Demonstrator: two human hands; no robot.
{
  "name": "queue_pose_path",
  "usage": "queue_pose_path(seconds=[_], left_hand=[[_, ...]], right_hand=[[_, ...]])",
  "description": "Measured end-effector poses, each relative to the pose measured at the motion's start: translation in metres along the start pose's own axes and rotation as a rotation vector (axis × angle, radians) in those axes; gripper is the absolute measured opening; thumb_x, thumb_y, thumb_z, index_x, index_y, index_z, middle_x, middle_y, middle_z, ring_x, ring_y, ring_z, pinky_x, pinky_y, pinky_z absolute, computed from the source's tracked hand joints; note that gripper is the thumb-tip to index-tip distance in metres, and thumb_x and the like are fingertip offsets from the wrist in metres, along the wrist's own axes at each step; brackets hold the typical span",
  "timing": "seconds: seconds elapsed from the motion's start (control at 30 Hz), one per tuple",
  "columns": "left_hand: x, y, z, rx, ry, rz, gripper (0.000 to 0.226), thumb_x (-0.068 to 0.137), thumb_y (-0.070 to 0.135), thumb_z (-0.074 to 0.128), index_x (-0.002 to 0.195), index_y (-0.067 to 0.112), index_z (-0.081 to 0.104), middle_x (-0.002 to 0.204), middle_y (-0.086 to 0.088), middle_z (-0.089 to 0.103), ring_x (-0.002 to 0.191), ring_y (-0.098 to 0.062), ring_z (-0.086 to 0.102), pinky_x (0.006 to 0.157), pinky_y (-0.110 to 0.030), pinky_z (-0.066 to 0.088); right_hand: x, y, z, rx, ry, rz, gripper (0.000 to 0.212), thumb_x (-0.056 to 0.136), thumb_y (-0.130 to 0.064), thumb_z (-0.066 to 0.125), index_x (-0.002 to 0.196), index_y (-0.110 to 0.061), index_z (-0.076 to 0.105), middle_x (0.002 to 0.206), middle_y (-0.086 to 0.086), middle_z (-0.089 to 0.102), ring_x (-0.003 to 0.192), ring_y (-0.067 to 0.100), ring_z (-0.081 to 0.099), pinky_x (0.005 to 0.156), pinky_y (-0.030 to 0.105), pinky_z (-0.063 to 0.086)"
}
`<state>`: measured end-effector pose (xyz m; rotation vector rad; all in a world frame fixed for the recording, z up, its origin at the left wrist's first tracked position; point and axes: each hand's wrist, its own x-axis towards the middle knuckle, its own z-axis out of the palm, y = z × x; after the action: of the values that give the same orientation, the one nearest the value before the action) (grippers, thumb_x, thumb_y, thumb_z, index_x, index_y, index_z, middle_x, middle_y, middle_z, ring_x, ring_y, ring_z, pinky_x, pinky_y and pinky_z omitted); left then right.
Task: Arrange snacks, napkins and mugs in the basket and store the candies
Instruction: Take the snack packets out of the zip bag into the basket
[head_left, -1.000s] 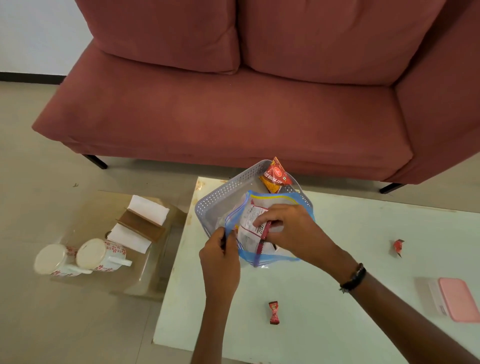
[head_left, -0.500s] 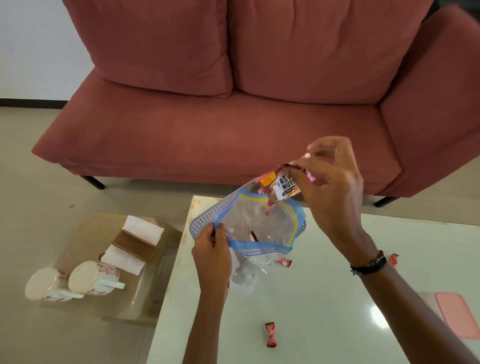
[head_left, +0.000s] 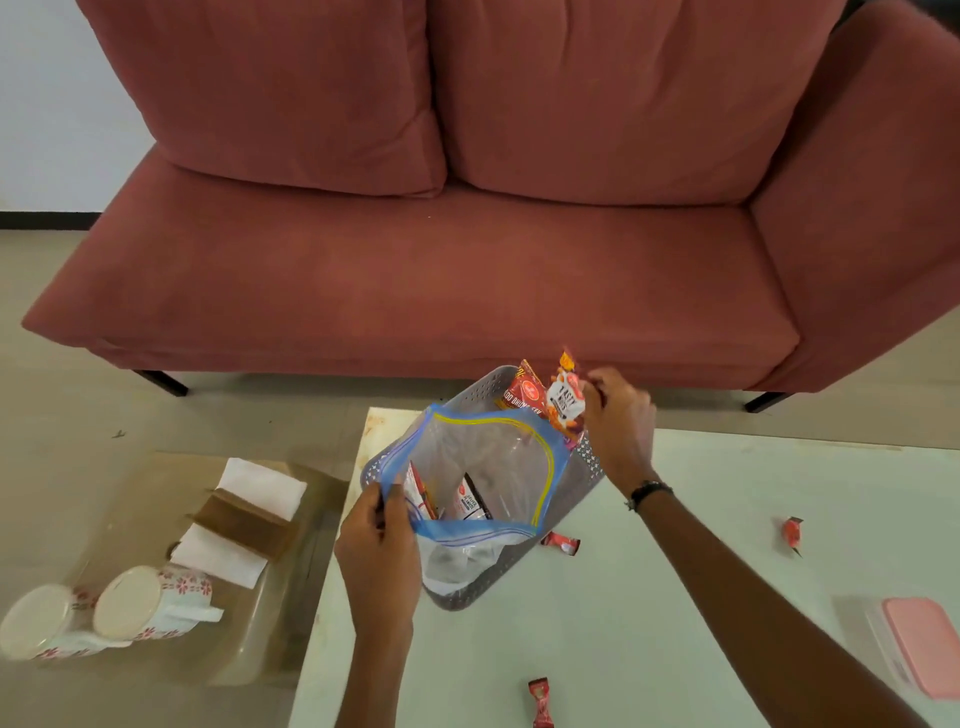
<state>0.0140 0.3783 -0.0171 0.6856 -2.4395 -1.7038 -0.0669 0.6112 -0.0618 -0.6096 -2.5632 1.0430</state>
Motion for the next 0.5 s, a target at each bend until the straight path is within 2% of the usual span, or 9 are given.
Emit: queue_pose_path(seconds=[0.07, 0.17, 0.27, 0.37, 0.43, 0.5], left_hand=[[0.003, -0.005, 0.003, 0.026, 0.003, 0.004, 0.022, 0.095, 0.019, 0.047, 0.075, 0.012, 0.052, 0.059, -0.005, 0.051, 0.054, -0.019, 0.046, 0.048, -0.023, 0.032], [0.008, -0.014, 0.008, 0.054, -0.012, 0.000, 0.024, 0.095, 0.018, 0.047, 0.072, 0.013, 0.053, 0.059, -0.004, 0.053, 0.054, -0.020, 0.048, 0.048, -0.026, 0.033], [0.013, -0.019, 0.012, 0.055, -0.031, 0.005, 0.032, 0.094, 0.014, 0.047, 0.063, 0.020, 0.050, 0.055, -0.004, 0.052, 0.052, -0.022, 0.045, 0.048, -0.028, 0.032], [0.015, -0.024, 0.016, 0.040, -0.052, 0.011, 0.030, 0.094, 0.014, 0.048, 0.065, 0.018, 0.052, 0.054, -0.003, 0.053, 0.051, -0.020, 0.046, 0.049, -0.026, 0.033], [0.016, -0.027, 0.018, 0.039, -0.065, 0.006, 0.029, 0.094, 0.015, 0.049, 0.065, 0.016, 0.053, 0.053, -0.002, 0.051, 0.051, -0.020, 0.044, 0.049, -0.026, 0.034], [0.015, -0.030, 0.019, 0.032, -0.068, 0.001, 0.030, 0.094, 0.017, 0.049, 0.065, 0.015, 0.054, 0.051, -0.001, 0.049, 0.049, -0.019, 0.043, 0.046, -0.022, 0.036]], right_hand=[[-0.005, 0.019, 0.018, 0.031, -0.059, 0.093, 0.013, 0.092, -0.009, 0.053, 0.090, -0.005, 0.065, 0.071, 0.014, 0.068, 0.054, 0.022, 0.063, 0.039, 0.007, 0.033], [-0.006, 0.045, 0.040, 0.051, -0.113, 0.228, 0.013, 0.091, -0.011, 0.053, 0.089, -0.010, 0.066, 0.071, 0.006, 0.067, 0.048, 0.010, 0.057, 0.046, 0.008, 0.037], [-0.002, 0.066, 0.058, 0.072, -0.150, 0.295, 0.012, 0.089, -0.017, 0.055, 0.084, -0.016, 0.066, 0.075, 0.009, 0.073, 0.063, 0.025, 0.067, 0.061, 0.032, 0.050], [0.004, 0.080, 0.068, 0.110, -0.182, 0.315, 0.011, 0.089, -0.018, 0.057, 0.088, -0.012, 0.067, 0.085, 0.010, 0.073, 0.073, 0.027, 0.068, 0.068, 0.041, 0.057], [0.006, 0.087, 0.070, 0.089, -0.196, 0.314, 0.012, 0.090, -0.018, 0.057, 0.091, -0.010, 0.066, 0.089, 0.011, 0.073, 0.072, 0.024, 0.066, 0.062, 0.033, 0.055], [0.009, 0.095, 0.070, 0.030, -0.205, 0.316, 0.015, 0.092, -0.017, 0.054, 0.096, -0.008, 0.065, 0.095, 0.012, 0.072, 0.076, 0.024, 0.063, 0.054, 0.022, 0.041]])
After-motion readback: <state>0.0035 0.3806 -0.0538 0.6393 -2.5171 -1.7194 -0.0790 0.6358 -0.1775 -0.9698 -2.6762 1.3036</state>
